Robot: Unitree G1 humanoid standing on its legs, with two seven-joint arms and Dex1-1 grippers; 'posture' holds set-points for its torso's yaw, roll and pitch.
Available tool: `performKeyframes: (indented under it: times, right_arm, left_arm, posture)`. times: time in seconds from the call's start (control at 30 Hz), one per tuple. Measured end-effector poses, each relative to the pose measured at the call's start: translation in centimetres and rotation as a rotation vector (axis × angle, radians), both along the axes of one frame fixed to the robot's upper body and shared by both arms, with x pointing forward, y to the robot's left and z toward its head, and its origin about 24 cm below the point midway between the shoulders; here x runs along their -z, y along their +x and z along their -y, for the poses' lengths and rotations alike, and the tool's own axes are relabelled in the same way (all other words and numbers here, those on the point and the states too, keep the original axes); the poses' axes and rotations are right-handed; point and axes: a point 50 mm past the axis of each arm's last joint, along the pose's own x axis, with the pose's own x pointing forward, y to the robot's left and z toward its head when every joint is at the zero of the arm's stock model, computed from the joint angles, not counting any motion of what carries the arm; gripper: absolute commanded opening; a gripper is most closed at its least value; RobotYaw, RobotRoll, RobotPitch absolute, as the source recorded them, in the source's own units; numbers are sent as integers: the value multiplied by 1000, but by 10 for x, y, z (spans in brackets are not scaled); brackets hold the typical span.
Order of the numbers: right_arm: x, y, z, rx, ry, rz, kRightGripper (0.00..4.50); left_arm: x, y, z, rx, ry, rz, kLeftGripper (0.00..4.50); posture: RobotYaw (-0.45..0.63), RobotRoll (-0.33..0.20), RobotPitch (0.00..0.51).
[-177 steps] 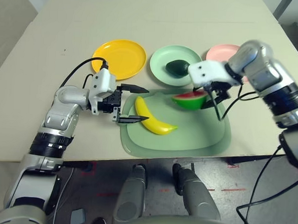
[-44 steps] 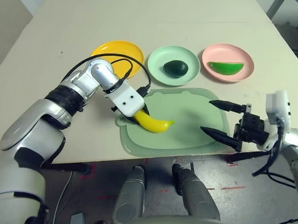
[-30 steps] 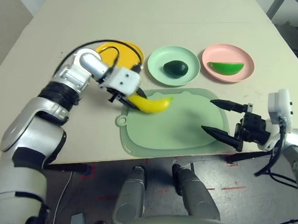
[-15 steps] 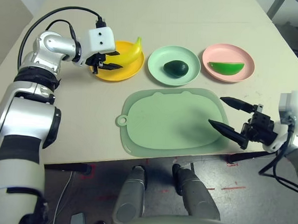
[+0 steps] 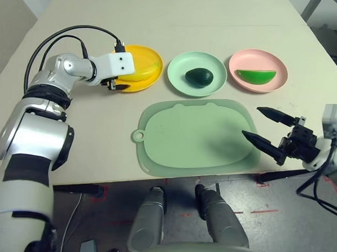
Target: Place the fruits into color-matched plates.
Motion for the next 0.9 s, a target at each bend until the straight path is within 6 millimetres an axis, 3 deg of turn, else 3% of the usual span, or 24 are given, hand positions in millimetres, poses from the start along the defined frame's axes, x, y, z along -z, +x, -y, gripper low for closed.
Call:
performKeyframes:
  times: [0.1,0.23,0.5,0.63,0.77,0.9]
  right_arm:
    - [-1,3,3,23,14,3,4500]
    - [-9,6,14,89,53,33,4500]
    - [-28,23,75,379,111,106,4500]
    - [-23,38,107,562,101,120,4500]
    - [-5,63,125,725,-34,89,4500]
    - [3,90,135,850,-14,67,4500]
  left_arm:
    - [-5,-1,-4,-8,-36,20,4463]
    - [-16,-6,-15,-35,-218,65,4463]
    - [-20,-31,-61,-169,-817,249,4463]
    - [5,-53,-77,-277,-1039,320,4463]
    - [37,-73,-74,-402,-1158,327,4463]
    - [53,-92,-64,-492,-1193,345,4463]
  posture:
    - [-158,0,212]
    - [-137,0,213]
    - [-34,0,238]
    - [18,0,251]
    - [84,0,260]
    - [145,0,252]
